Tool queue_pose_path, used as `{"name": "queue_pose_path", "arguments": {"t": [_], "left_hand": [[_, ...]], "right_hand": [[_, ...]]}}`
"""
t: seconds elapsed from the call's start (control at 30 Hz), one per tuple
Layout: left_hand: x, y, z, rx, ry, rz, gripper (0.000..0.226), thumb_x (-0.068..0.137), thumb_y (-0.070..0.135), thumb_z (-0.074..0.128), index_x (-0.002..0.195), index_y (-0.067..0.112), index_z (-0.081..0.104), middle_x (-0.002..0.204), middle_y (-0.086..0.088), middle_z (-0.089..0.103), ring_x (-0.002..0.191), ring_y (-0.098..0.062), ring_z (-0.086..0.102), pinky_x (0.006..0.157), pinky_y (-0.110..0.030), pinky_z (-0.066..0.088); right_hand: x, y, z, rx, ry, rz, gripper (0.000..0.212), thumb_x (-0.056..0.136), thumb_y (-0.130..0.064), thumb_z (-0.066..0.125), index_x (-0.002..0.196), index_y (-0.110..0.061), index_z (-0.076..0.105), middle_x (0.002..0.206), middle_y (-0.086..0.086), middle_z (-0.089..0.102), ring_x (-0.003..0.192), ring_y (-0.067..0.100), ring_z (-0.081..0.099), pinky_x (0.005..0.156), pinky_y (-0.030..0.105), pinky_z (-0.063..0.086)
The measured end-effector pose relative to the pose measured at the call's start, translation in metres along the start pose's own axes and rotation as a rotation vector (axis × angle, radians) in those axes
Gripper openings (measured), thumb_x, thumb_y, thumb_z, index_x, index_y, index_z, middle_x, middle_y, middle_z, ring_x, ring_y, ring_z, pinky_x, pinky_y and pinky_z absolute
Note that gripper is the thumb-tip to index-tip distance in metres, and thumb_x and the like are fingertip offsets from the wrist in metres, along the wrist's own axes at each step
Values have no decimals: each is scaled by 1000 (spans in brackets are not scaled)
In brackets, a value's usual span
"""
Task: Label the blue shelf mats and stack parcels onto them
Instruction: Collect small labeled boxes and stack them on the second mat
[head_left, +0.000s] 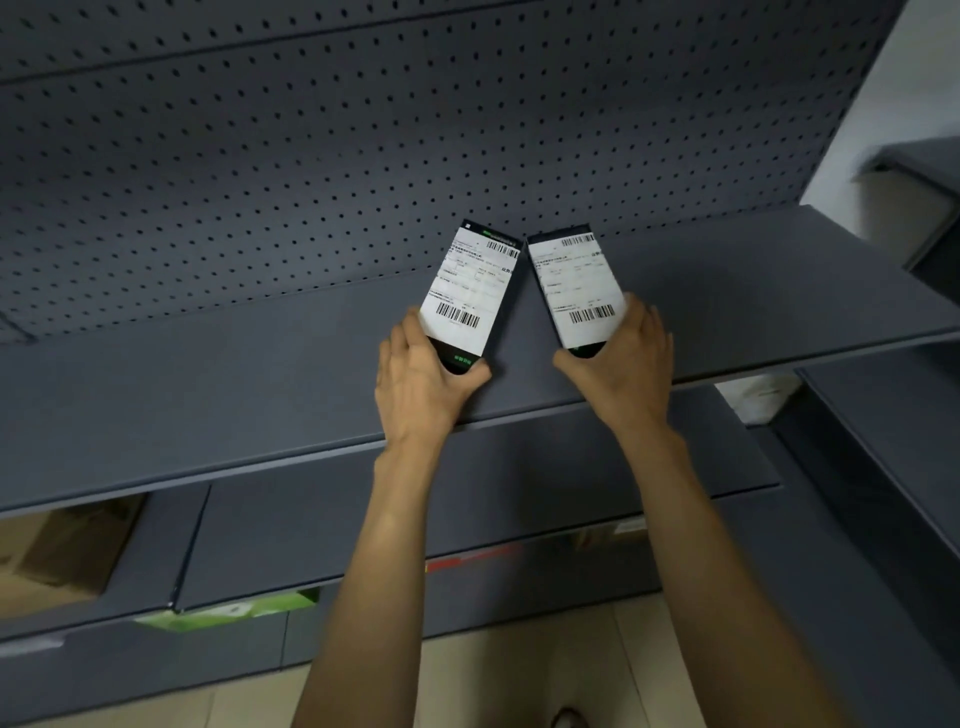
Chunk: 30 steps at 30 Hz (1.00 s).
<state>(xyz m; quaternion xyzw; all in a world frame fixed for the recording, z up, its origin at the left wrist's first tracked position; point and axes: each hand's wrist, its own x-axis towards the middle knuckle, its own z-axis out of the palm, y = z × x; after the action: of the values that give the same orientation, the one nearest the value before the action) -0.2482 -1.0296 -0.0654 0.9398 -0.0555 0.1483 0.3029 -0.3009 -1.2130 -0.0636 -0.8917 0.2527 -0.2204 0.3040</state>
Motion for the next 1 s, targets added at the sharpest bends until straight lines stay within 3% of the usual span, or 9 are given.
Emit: {"name": "queue_pose_path", "arguments": {"t": [0.1, 0.27, 0.63, 0.77, 0.9, 1.0], "left_hand": [[-1, -30, -28, -30, 65, -64, 89, 67, 46, 78, 140, 14, 38, 127, -6, 52, 117, -29, 51, 82, -47, 49], [-10, -92, -90, -36, 179, -161, 89, 69, 41, 80, 142, 14, 37, 128, -6, 53, 113, -31, 55, 78, -46, 49], [-80, -270, -260, 118, 461, -392, 88, 70, 45, 78, 143, 17, 37, 129, -4, 55, 108, -28, 57, 76, -40, 47], [-125, -342, -331, 213, 551, -484, 91, 71, 48, 75, 145, 18, 33, 133, -3, 52, 110, -26, 56, 75, -35, 45], [-182, -405, -400, 304, 629, -596, 89, 72, 51, 73, 143, 14, 35, 129, -4, 55, 101, -25, 60, 75, -42, 54], [-229, -445, -445, 337, 724, -702, 83, 72, 48, 74, 139, 17, 38, 126, 0, 56, 96, -21, 61, 71, -36, 52]], "right_hand": [[-9, -33, 12, 80, -12, -55, 89, 66, -39, 76, 140, -9, 37, 133, 9, 51, 126, 28, 46, 110, 49, 34], [-44, -102, 51, 185, -105, -159, 82, 64, -36, 77, 134, -11, 42, 123, 6, 56, 114, 27, 53, 98, 46, 45], [-185, -283, 159, 228, -372, -472, 91, 67, -41, 78, 142, -11, 35, 131, 8, 55, 120, 29, 50, 102, 42, 41], [-264, -359, 196, 282, -487, -608, 94, 68, -43, 78, 144, -11, 33, 133, 9, 53, 121, 30, 50, 101, 40, 39], [-353, -429, 229, 339, -605, -727, 95, 68, -45, 76, 145, -9, 32, 135, 12, 52, 122, 32, 49, 101, 42, 41], [-423, -476, 248, 383, -716, -817, 95, 70, -47, 76, 145, -10, 32, 135, 12, 52, 123, 32, 48, 98, 41, 42]]}}
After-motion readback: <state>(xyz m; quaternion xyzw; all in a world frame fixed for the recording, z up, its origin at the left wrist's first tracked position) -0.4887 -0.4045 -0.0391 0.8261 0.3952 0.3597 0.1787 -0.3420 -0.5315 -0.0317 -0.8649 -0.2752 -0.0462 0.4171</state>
